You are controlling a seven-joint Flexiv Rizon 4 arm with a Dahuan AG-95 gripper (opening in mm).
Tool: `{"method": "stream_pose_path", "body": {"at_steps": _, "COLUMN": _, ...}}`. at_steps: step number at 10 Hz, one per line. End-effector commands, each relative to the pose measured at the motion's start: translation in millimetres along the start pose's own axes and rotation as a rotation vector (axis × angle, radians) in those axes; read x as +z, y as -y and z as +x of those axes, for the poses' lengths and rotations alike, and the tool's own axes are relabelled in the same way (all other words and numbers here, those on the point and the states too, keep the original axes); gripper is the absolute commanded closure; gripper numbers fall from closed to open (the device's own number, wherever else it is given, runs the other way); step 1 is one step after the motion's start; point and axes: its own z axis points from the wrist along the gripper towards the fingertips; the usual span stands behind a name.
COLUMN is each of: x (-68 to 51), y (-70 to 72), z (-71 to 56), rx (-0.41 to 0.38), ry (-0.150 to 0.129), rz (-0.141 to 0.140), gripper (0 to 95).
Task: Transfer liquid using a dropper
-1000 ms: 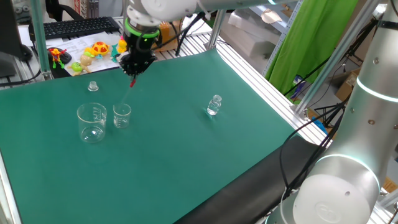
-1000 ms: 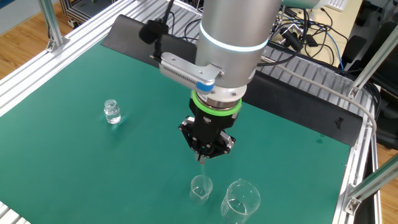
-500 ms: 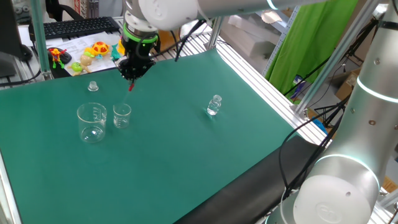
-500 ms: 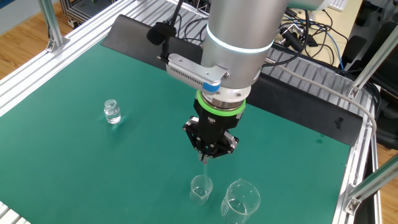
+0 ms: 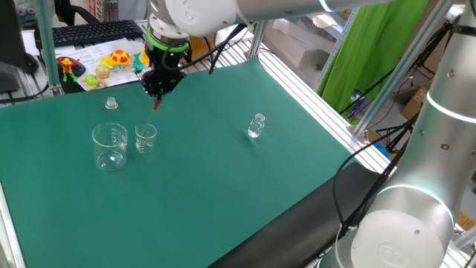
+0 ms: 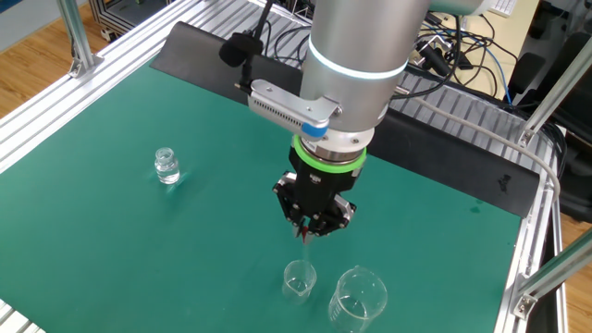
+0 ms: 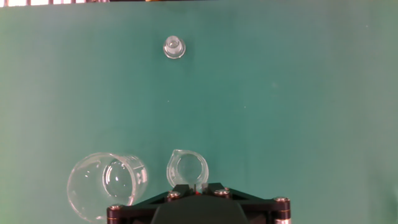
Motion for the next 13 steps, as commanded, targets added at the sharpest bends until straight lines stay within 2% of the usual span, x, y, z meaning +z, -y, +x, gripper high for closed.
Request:
{"method": "stream_pose_path", "body": {"at_steps": 1, "x": -1.6, "y": -0.8, "z": 1.5, "rx": 0.01, "ry": 0.005, "rz": 0.003, "gripper": 19.0}}
{"method": "stream_pose_path", "body": {"at_steps": 4, "x": -2.9, "y": -2.7, "z": 1.5, "rx": 0.018, "ry": 0.005, "rz": 0.006, "gripper": 19.0}}
{"method": "stream_pose_path", "body": {"at_steps": 5, "x": -3.6, "y": -2.8, "z": 1.4, "rx": 0.018, "ry": 0.0, "rz": 0.013, "gripper": 19.0}}
{"method": "stream_pose_path", "body": {"at_steps": 7, "x": -11.0, "y": -1.2, "z": 0.1, "rx": -0.024, "ry": -0.019, "rz": 0.052, "gripper": 19.0}}
{"method": "stream_pose_path", "body": {"at_steps": 8, "x": -15.7, "y": 2.8, "z": 1.1, "rx": -0.035, "ry": -0.028, "rz": 0.048, "gripper": 19.0}}
{"method": "stream_pose_path", "body": {"at_steps": 9, "x": -18.0, "y": 8.3, "z": 5.1, "rx": -0.045, "ry": -0.028, "rz": 0.045, "gripper": 38.0}}
{"method": "stream_pose_path", "body": {"at_steps": 11, "x": -17.7, "y": 24.2, "z": 25.7, "rx": -0.059, "ry": -0.024, "rz": 0.036, "gripper": 38.0}}
{"method": "stream_pose_path", "body": {"at_steps": 12, "x": -15.9, "y": 32.2, "z": 37.4, "rx": -0.068, "ry": -0.025, "rz": 0.026, "gripper": 57.0}}
{"method": "stream_pose_path", "body": {"at_steps": 13, "x": -14.0, "y": 36.2, "z": 45.0, "rx": -0.069, "ry": -0.023, "rz": 0.019, "gripper": 57.0}}
